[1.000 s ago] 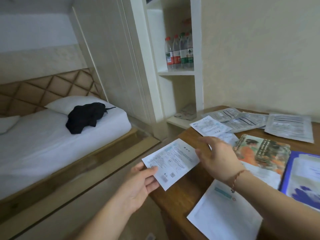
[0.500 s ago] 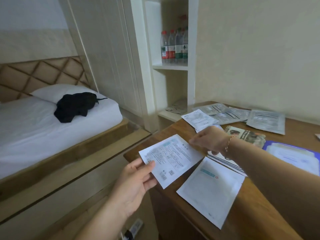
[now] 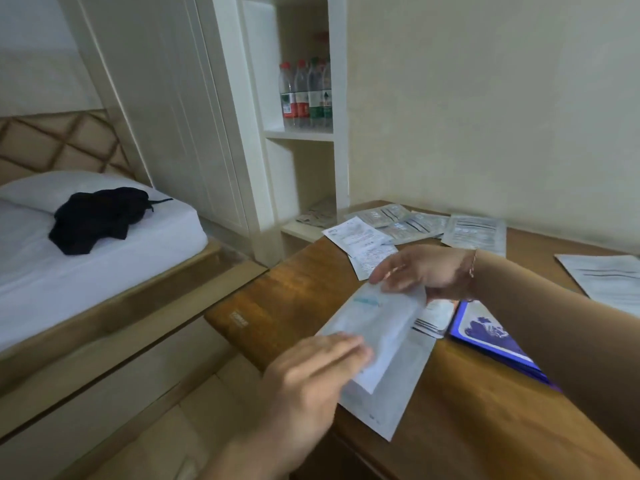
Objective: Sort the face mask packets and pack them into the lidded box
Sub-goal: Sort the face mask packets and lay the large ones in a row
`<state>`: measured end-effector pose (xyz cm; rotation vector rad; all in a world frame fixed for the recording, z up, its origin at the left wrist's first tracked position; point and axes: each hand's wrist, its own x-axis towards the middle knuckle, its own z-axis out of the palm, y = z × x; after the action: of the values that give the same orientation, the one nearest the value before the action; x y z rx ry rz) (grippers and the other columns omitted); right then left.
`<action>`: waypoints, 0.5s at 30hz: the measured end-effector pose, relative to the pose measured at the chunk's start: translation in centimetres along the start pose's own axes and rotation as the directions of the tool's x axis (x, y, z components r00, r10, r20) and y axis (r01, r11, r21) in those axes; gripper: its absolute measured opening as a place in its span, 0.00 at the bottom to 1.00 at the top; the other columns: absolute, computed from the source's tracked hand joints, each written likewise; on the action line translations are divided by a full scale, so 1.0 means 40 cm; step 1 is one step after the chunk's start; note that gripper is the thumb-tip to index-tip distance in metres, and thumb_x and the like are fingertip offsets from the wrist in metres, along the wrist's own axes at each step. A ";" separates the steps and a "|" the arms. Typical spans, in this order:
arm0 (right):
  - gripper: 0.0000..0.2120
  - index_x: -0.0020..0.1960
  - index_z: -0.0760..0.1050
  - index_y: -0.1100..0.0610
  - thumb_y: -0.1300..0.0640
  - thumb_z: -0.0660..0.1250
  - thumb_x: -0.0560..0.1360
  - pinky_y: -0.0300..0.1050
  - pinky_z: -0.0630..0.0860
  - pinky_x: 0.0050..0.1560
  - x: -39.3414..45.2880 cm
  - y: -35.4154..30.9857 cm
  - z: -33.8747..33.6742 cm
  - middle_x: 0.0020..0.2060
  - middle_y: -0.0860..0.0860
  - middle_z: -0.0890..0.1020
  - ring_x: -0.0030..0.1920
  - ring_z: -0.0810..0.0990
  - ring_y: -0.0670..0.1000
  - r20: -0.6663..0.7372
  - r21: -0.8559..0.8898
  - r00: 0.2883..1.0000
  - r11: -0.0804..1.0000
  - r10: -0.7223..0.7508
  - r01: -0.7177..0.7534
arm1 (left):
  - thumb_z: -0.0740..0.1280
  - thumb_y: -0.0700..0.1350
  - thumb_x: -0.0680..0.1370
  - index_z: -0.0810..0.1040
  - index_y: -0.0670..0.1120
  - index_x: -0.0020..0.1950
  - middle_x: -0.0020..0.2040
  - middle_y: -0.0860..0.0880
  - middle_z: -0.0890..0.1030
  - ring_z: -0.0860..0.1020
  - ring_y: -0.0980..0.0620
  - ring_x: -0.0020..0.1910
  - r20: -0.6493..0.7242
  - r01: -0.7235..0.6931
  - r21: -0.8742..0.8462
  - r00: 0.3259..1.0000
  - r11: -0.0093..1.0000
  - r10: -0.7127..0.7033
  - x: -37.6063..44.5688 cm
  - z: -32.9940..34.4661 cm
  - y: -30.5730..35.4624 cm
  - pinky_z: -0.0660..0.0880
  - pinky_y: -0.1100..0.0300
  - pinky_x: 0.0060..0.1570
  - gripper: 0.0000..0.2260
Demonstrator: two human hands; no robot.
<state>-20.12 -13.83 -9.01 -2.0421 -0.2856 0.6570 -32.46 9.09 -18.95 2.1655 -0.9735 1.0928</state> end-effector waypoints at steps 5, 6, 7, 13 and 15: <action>0.11 0.53 0.81 0.48 0.56 0.75 0.71 0.46 0.80 0.45 -0.018 0.019 0.022 0.43 0.47 0.82 0.45 0.81 0.51 -0.075 -0.401 0.995 0.916 -0.067 0.031 | 0.60 0.39 0.82 0.81 0.49 0.59 0.58 0.50 0.83 0.81 0.52 0.58 0.166 -0.152 0.079 0.976 0.985 0.138 -0.030 0.012 0.013 0.80 0.53 0.53 0.12; 0.13 0.54 0.81 0.46 0.54 0.75 0.70 0.44 0.80 0.47 -0.021 0.019 0.031 0.42 0.45 0.81 0.44 0.80 0.49 -0.093 -0.480 0.991 0.876 -0.100 0.043 | 0.58 0.40 0.83 0.82 0.48 0.58 0.58 0.50 0.83 0.81 0.52 0.58 0.199 -0.182 0.091 0.967 0.979 0.161 -0.030 0.007 0.019 0.80 0.54 0.54 0.13; 0.14 0.55 0.80 0.46 0.53 0.76 0.70 0.42 0.78 0.48 -0.025 0.020 0.041 0.42 0.43 0.81 0.44 0.80 0.47 -0.107 -0.562 0.985 0.825 -0.133 0.050 | 0.58 0.42 0.83 0.82 0.49 0.59 0.58 0.50 0.83 0.80 0.52 0.58 0.232 -0.216 0.112 0.955 0.970 0.186 -0.029 0.002 0.022 0.80 0.55 0.54 0.13; 0.14 0.58 0.80 0.49 0.53 0.73 0.73 0.39 0.76 0.49 -0.068 0.015 0.080 0.48 0.46 0.82 0.46 0.77 0.45 -0.147 -0.796 0.930 0.598 -0.337 0.091 | 0.66 0.56 0.79 0.80 0.50 0.57 0.59 0.49 0.82 0.79 0.48 0.59 0.239 -0.185 0.091 0.958 0.978 0.159 -0.044 0.011 0.016 0.78 0.51 0.53 0.13; 0.14 0.59 0.78 0.49 0.49 0.70 0.74 0.44 0.76 0.54 -0.088 0.021 0.101 0.50 0.46 0.81 0.50 0.76 0.47 -0.152 -0.808 0.930 0.584 -0.335 0.078 | 0.66 0.60 0.78 0.80 0.51 0.59 0.63 0.48 0.80 0.78 0.47 0.61 0.213 -0.076 0.034 0.975 0.997 0.067 -0.053 0.014 0.017 0.78 0.50 0.54 0.17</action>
<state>-25.33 -12.93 -10.20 -2.8594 -0.7420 0.0211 -33.62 9.06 -20.92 2.3331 -1.1394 0.9350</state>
